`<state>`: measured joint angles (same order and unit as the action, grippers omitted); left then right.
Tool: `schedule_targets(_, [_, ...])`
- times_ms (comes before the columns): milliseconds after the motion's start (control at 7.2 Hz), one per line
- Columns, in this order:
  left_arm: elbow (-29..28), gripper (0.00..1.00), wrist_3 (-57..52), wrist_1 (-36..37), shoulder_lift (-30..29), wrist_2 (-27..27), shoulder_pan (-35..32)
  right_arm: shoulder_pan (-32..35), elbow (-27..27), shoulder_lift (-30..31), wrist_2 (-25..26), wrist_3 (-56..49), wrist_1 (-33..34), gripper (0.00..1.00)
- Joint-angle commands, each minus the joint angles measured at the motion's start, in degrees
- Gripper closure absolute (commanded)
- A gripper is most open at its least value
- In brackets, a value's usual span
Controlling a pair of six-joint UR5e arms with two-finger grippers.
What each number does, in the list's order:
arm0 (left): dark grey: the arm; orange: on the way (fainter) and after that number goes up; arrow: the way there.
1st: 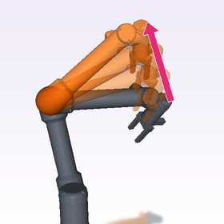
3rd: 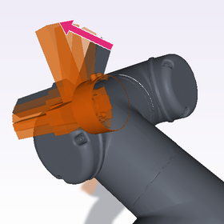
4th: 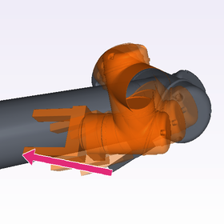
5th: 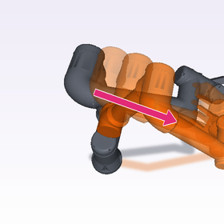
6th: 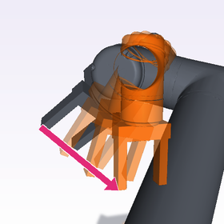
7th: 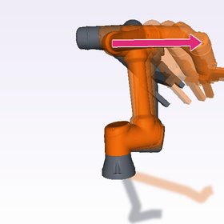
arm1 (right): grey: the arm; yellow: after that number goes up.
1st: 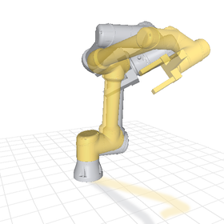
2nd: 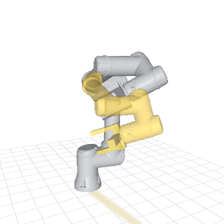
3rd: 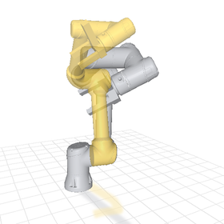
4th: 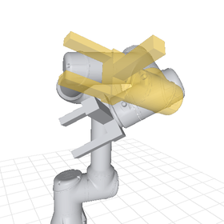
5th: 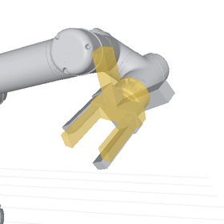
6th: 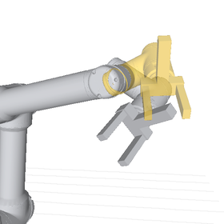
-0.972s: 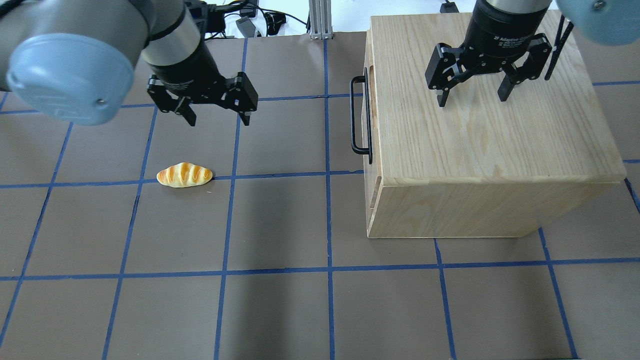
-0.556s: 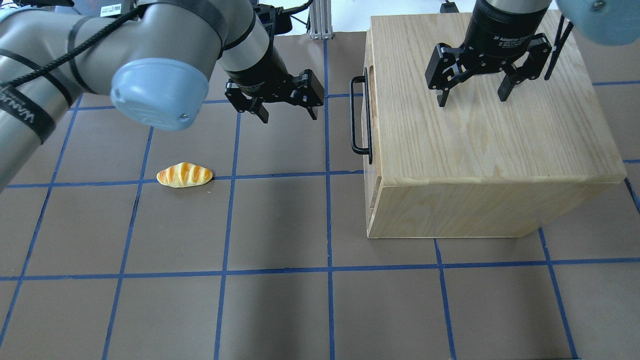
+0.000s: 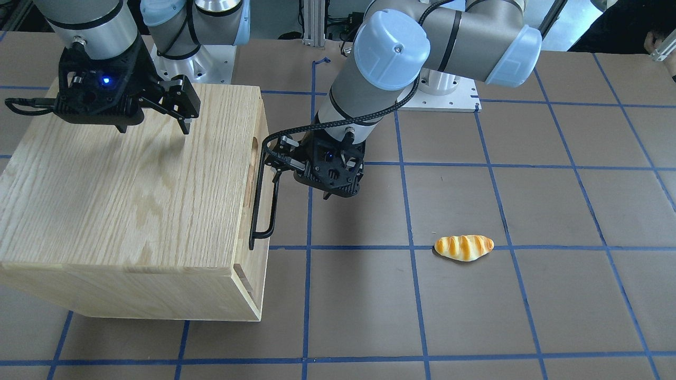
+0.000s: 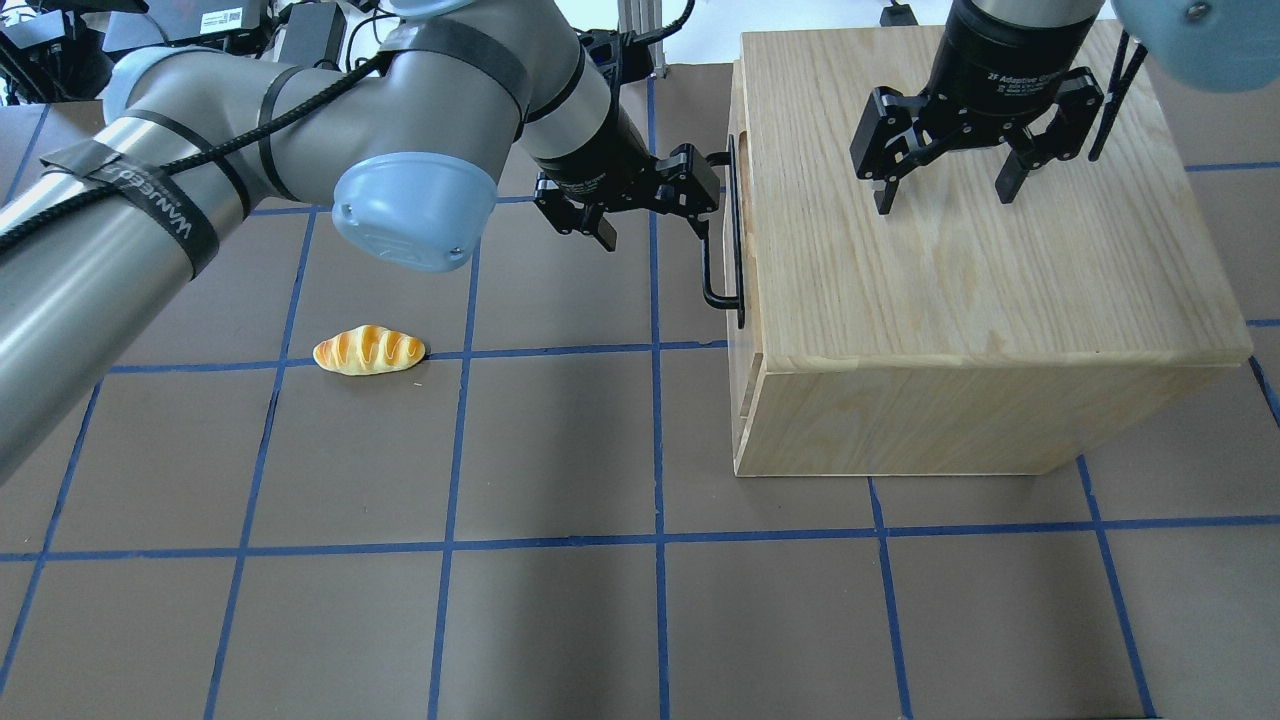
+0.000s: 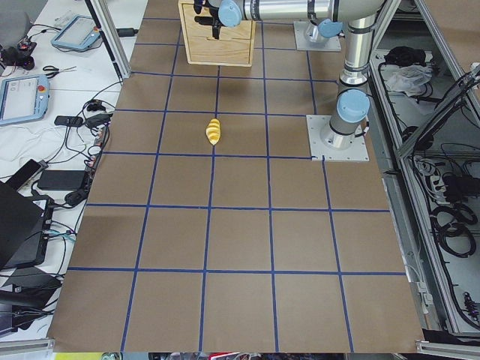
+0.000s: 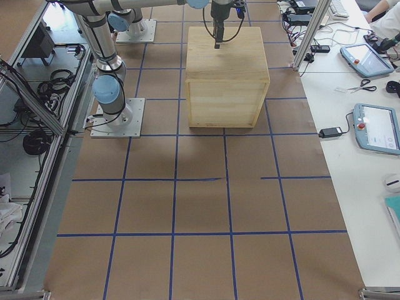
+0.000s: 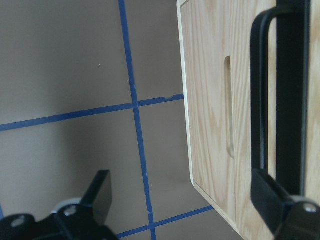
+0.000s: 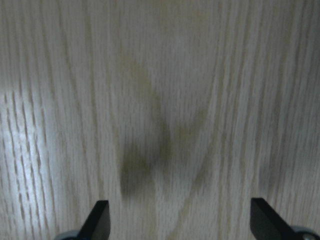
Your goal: Open upper drawer
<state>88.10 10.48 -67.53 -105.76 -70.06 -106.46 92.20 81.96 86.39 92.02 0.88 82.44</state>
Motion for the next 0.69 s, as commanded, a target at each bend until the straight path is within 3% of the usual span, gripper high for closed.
schedule_targets(0, [0.1,0.00,-1.0,2.5,-2.1,1.4,-0.5,0.0,0.0,0.0,0.0,0.0,0.0,0.00])
schedule_targets(417, [1.1,0.00,-2.8,1.6,-1.2,0.6,0.5,0.0,0.0,0.0,0.0,0.0,0.0,0.00])
schedule_targets(556, [1.3,0.00,-3.7,0.7,-0.9,-2.1,1.9,0.0,0.0,0.0,0.0,0.0,0.0,0.00])
